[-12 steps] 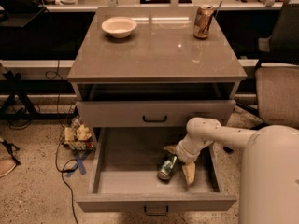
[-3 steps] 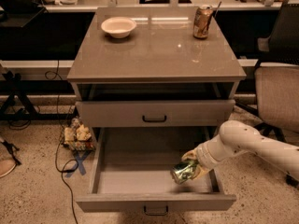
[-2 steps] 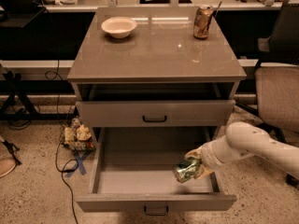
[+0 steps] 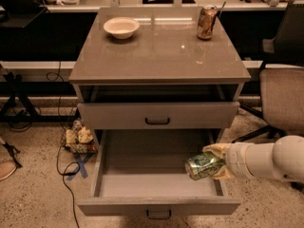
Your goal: Pick green can from middle drawer and place on counter
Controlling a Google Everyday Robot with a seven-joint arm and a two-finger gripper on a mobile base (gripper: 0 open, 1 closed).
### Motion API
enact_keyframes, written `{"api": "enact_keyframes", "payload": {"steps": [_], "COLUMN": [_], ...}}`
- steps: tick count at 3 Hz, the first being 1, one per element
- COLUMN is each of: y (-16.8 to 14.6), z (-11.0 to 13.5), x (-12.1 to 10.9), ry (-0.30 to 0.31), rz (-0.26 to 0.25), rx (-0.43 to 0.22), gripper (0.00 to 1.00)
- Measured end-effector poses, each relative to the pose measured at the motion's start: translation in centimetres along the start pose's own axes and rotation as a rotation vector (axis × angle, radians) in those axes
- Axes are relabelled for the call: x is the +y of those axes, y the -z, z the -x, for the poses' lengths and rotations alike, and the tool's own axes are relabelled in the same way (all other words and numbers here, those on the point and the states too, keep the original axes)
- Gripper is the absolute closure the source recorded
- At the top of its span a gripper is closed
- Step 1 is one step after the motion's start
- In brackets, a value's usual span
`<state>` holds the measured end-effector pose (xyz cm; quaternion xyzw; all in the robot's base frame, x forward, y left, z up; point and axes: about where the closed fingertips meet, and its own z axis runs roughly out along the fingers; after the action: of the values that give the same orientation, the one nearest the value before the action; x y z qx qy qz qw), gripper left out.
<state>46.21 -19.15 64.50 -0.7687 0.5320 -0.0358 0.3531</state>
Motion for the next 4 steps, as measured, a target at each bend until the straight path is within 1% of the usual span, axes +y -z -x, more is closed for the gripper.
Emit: {"api": "enact_keyframes", "payload": {"steps": [1,2,3,4], "y": [0.2,1.8,4.0,5.0], "z": [0.2,1.5,3.8,6.1], "x": [-0.5,-3.4,-9.5,-16.2], "ry": [0.006,0.039,0.081,0.059], "rz": [-0.004,-0.032,-0.068,-0.095], "rx": [0.004,0.030,0.088,0.099], "gripper": [1.00,1.00,1.00,1.00]}}
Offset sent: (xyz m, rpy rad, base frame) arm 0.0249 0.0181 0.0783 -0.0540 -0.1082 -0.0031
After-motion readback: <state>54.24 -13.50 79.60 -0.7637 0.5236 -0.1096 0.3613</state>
